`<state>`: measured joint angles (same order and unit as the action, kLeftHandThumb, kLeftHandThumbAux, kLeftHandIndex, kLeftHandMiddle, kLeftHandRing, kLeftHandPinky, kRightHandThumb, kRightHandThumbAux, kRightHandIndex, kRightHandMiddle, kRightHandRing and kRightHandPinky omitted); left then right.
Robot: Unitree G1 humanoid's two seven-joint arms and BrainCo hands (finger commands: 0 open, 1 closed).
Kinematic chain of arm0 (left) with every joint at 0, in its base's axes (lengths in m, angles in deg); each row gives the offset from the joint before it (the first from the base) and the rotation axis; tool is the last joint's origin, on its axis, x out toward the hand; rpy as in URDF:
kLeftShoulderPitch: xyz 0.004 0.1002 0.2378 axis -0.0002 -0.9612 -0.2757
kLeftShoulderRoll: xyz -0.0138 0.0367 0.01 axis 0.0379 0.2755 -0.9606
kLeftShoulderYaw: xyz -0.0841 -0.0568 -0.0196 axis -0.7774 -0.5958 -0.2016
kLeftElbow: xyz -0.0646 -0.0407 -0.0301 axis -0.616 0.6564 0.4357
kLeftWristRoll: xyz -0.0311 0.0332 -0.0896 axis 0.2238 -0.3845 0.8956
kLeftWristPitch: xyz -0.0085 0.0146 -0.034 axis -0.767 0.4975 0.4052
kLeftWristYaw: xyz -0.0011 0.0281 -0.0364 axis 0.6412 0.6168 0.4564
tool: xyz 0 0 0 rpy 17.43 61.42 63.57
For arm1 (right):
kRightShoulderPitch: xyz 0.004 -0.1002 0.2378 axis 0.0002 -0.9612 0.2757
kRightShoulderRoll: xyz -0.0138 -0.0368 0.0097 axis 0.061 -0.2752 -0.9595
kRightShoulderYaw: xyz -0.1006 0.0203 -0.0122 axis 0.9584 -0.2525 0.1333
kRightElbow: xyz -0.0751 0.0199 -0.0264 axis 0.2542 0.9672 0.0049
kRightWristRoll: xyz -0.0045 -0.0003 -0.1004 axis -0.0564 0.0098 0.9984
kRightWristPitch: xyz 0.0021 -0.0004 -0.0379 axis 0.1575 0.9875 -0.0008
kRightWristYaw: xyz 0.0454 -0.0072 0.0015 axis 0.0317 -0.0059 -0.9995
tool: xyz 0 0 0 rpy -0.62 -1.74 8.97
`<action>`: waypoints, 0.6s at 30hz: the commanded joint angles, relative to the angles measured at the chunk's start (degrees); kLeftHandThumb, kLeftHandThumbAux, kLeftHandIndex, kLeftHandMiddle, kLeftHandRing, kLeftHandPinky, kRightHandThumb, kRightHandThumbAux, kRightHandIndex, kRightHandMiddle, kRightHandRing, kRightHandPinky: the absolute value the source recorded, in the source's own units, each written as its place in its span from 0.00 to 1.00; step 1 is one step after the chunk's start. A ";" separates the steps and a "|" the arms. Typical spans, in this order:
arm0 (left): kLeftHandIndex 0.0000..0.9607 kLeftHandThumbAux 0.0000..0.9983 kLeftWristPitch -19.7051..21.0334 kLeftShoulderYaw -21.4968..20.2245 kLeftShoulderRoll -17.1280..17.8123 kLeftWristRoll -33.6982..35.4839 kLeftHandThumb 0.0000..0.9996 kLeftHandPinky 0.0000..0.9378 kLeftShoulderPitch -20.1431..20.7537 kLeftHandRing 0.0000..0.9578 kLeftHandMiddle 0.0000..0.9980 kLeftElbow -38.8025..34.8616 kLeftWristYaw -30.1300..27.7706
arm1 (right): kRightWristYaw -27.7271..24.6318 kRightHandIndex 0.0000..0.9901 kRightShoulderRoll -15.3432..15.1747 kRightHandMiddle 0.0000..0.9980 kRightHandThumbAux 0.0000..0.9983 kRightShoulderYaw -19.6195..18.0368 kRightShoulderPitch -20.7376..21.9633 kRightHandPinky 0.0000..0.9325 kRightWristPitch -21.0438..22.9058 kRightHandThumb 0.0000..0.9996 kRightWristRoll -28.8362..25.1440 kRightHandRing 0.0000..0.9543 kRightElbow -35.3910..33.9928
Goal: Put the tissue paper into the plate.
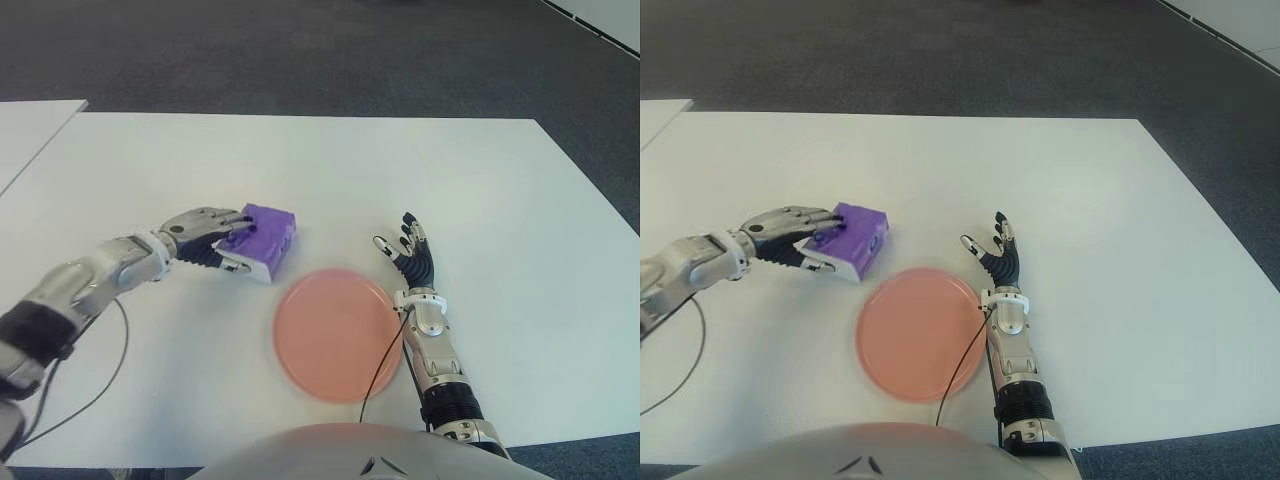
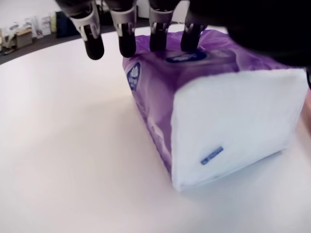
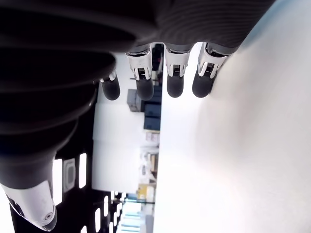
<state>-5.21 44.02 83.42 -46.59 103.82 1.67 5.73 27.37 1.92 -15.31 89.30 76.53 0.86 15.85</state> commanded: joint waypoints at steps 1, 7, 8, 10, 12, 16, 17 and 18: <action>0.00 0.14 0.10 -0.09 4.07 1.45 0.13 0.00 -8.82 0.00 0.00 -8.44 -11.25 | -0.92 0.04 0.47 0.02 0.69 -0.03 -4.26 0.00 6.75 0.17 -0.96 0.00 3.50; 0.00 0.14 -0.05 -2.64 4.63 -0.29 0.13 0.00 -11.98 0.00 0.00 -12.13 -13.92 | -1.28 0.04 0.63 0.02 0.71 -0.31 -4.17 0.01 6.47 0.16 -1.48 0.00 3.71; 0.00 0.14 0.08 -2.81 4.52 -0.98 0.13 0.00 -12.11 0.00 0.00 -12.47 -14.46 | -1.28 0.04 0.64 0.02 0.71 -0.41 -4.09 0.01 6.47 0.16 -1.55 0.00 3.81; 0.00 0.14 0.31 -3.12 4.20 -2.12 0.12 0.00 -12.32 0.00 0.00 -12.90 -15.22 | -1.30 0.04 0.64 0.02 0.71 -0.55 -3.98 0.01 6.39 0.16 -1.64 0.00 4.01; 0.00 0.14 0.69 -3.28 3.71 -3.64 0.12 0.00 -12.35 0.00 0.00 -13.19 -15.80 | -1.29 0.04 0.63 0.02 0.71 -0.71 -3.84 0.01 6.33 0.16 -1.70 0.00 4.23; 0.00 0.14 0.99 -2.64 2.06 -7.76 0.12 0.00 -11.35 0.00 0.00 -11.87 -15.53 | -1.09 0.04 0.40 0.02 0.71 -0.89 -3.45 0.01 5.82 0.16 -1.52 0.00 5.06; 0.00 0.15 0.96 -2.68 1.83 -8.38 0.11 0.00 -11.26 0.00 0.00 -11.68 -15.40 | -1.10 0.04 0.34 0.02 0.71 -0.87 -3.42 0.01 5.71 0.16 -1.46 0.00 5.13; 0.00 0.15 0.96 -2.77 1.62 -8.85 0.11 0.00 -11.27 0.00 0.00 -11.59 -15.29 | -1.19 0.04 0.25 0.02 0.71 -0.87 -3.40 0.01 5.54 0.16 -1.46 0.00 5.27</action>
<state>-4.31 38.25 86.41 -51.14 95.17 -12.41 -5.44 26.58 1.95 -16.01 89.45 77.63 0.08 16.34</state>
